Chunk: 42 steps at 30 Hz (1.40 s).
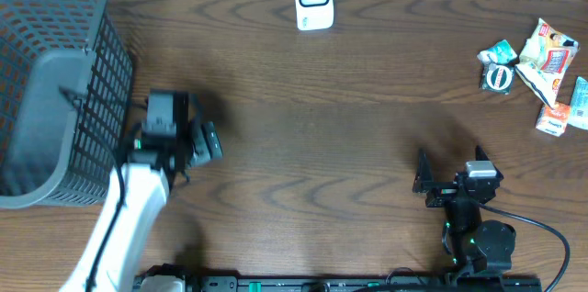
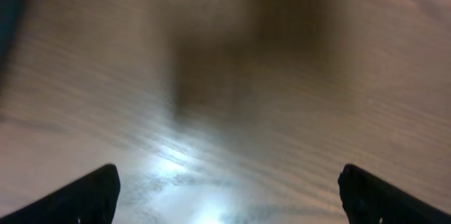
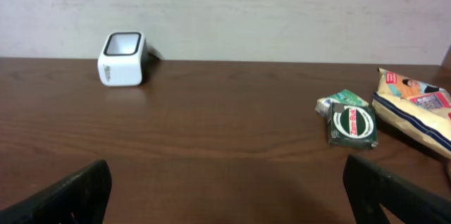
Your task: Scan the item barcode
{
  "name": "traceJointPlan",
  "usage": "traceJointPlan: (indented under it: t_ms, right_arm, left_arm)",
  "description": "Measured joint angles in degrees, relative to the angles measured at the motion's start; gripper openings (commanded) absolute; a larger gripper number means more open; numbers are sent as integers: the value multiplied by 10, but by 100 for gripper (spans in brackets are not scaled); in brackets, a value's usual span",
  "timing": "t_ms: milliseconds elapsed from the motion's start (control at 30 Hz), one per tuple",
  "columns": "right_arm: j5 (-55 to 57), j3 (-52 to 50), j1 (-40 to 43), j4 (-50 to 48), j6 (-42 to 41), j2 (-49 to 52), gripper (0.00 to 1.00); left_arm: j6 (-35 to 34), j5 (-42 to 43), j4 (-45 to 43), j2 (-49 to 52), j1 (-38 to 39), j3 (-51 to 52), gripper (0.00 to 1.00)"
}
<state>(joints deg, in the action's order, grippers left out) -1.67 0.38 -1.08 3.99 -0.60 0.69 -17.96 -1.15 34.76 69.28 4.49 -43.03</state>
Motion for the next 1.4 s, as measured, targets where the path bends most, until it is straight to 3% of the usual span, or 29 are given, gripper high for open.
traceJointPlan:
  t_ms: [300, 667, 1000, 1400]
  right_arm:
    - [0, 0, 0, 0, 0, 0, 99]
    - [0, 0, 0, 0, 0, 0, 99]
    - [0, 0, 0, 0, 0, 0, 99]
    - [0, 0, 0, 0, 0, -1, 99]
  left_arm:
    - [45, 64, -191, -225, 0, 229, 98]
    - [65, 80, -233, -426, 0, 370, 98]
    - [71, 87, -247, -595, 1, 383, 98]
    - [75, 12, -257, -687, 0, 387, 97]
